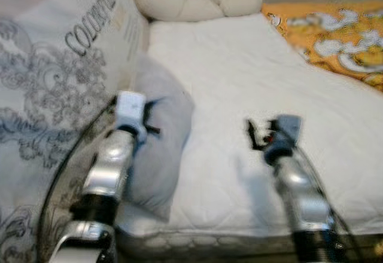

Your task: Clean up the room

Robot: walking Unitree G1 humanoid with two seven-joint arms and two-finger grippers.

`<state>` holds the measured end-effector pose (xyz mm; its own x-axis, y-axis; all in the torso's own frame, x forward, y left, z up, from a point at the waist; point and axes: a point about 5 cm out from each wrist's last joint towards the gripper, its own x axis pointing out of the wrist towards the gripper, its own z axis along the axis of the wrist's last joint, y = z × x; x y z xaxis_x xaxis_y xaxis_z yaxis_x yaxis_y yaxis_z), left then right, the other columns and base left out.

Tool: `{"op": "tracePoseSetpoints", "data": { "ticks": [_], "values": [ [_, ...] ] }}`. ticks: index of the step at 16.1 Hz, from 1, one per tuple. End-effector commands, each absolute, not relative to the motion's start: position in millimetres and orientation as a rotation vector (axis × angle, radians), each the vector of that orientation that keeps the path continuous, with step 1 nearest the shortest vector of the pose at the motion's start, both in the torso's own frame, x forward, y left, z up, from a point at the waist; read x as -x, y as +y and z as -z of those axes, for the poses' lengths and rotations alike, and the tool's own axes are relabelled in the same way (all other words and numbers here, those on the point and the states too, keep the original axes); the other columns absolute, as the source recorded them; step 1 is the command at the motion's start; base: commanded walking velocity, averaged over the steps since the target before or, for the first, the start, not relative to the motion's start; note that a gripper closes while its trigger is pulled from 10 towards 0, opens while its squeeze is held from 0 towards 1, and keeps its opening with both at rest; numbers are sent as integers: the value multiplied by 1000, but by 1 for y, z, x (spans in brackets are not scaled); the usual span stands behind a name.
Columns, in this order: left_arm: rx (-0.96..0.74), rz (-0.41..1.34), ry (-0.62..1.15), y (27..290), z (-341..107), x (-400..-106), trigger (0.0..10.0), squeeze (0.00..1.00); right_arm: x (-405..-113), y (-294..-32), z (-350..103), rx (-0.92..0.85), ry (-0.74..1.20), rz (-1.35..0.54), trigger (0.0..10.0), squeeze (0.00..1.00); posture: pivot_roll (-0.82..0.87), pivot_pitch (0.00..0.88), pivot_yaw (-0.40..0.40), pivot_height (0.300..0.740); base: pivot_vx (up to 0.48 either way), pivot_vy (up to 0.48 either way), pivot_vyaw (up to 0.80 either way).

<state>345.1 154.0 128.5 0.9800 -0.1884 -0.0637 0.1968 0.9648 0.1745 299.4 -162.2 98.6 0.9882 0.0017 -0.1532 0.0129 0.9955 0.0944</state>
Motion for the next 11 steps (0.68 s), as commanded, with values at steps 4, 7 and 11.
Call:
{"op": "tracePoseSetpoints", "data": {
  "ticks": [4, 7, 11],
  "values": [
    [-301, 166, 30, 168, -142, -363, 10000, 0, -304, -164, -112, -7, 92, -102, 10000, 0, -59, 0, 61, 740, 0, 0, 0],
    [-380, 134, 39, 180, -151, -375, 10000, 0, -297, -168, -125, 47, 34, -307, 10000, 0, -71, 0, 72, 740, 0, 0, 0],
    [-510, 135, 60, 196, -161, -386, 10000, 0, -263, -159, -132, 83, 93, -778, 10000, 0, -70, 0, 72, 740, 0, 0, 0]
  ]
}}
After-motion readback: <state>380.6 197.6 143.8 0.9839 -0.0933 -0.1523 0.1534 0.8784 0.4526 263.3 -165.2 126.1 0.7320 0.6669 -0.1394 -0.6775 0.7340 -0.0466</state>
